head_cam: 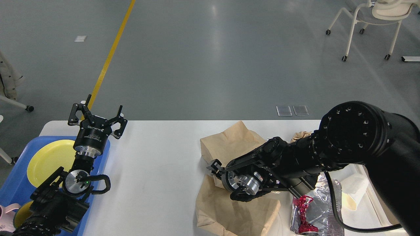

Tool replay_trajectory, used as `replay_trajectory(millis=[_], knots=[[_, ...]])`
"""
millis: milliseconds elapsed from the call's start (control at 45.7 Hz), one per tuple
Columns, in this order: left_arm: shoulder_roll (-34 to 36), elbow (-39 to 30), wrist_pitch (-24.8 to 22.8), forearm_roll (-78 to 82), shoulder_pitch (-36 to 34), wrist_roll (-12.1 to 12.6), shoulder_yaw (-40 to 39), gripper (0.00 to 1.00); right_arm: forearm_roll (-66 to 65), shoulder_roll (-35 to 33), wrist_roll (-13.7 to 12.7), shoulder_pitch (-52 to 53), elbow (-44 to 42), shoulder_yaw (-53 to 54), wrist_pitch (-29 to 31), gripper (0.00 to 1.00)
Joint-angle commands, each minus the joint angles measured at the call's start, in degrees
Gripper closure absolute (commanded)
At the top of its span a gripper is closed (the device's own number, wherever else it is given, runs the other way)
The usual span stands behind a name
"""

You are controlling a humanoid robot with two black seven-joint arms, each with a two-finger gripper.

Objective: Tidy desktop
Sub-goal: 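Lower the right gripper onto the brown paper bag and grasp it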

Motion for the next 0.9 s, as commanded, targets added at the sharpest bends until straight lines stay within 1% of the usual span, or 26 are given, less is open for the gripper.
replay_trajectory(millis=[0, 197, 438, 766, 876], knots=[[0.0, -0.01, 0.0, 0.0, 0.0, 0.04, -0.06, 0.03, -0.62, -0.05, 0.01, -0.82, -1.07, 0.72, -0.49, 0.01], [0.0, -0.01, 0.0, 0.0, 0.0, 0.04, -0.06, 0.03, -0.71, -0.13, 0.01, -1.17, -2.91, 0.54, -0.58, 0.01], [0.0, -0.01, 0.0, 0.0, 0.0, 0.04, 0.02, 0.03, -4.13, -0.13, -0.61, -4.68, -8.27, 0.63, -0.49, 0.02], [0.0, -0.01, 0.0, 0.0, 0.0, -0.05, -0.06, 0.03, -3.43, -0.13, -0.7, -4.78, -11.0, 1.24, -0.76, 0.02], [0.0, -0.01, 0.0, 0.0, 0.0, -0.05, -0.07, 0.03, -3.34, -0.31, -0.79, -3.29, -10.56, 3.78, -1.02, 0.02]])
